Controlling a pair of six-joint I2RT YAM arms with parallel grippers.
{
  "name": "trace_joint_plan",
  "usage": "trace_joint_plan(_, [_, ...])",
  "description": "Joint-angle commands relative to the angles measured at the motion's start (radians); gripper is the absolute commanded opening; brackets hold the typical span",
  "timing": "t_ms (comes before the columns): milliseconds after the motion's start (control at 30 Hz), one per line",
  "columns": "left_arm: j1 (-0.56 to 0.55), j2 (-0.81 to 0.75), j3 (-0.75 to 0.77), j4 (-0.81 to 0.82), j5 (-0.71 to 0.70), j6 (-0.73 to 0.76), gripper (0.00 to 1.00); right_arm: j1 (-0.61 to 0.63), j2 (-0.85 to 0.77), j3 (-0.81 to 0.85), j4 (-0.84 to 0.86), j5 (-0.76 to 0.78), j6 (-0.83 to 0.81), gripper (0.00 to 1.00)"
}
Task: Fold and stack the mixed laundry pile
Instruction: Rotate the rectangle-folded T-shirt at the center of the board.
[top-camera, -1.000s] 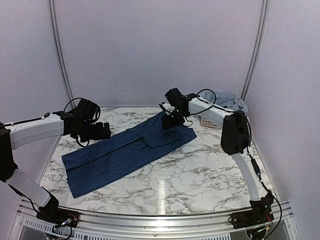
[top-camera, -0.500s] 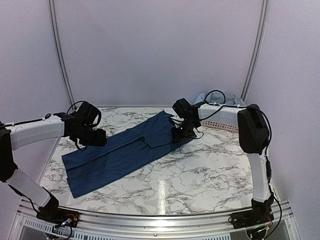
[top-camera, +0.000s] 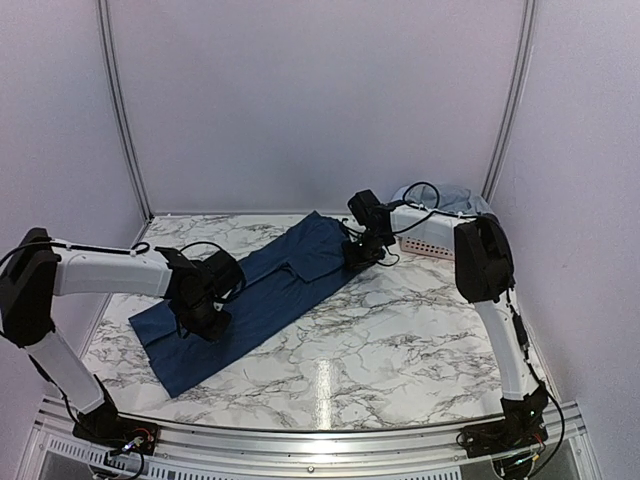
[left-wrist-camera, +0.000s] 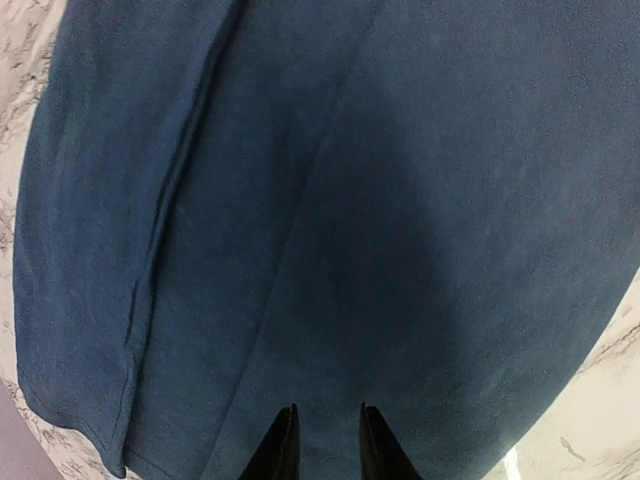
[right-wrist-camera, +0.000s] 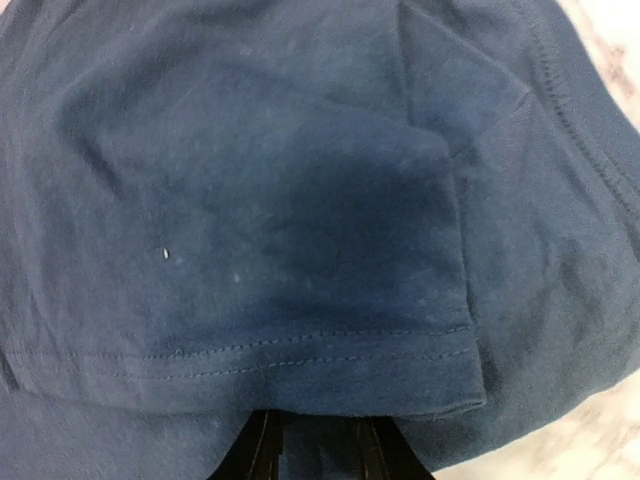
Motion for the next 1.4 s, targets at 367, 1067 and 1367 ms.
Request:
trace_joint_plan(367, [-0.352,0.279,0.117,-0.088,0.134,-0.093,0.11,-0.034,-0.112,0.11,-0.043,-0.002,-0.01,0.38])
trace_joint_plan(1067, [-0.262,0.174,0.475,-0.021,0.287,-0.06,0.22,0.08,-0.311,-0.327,0.096,-0.161,0.076,0.39])
trace_joint_plan(1367, [-0.069,0.05,0.323,-0.002,0.283,-0.042,0.22,0.082,-0.145,-0.244,0.037,-0.07,0.095,0.31])
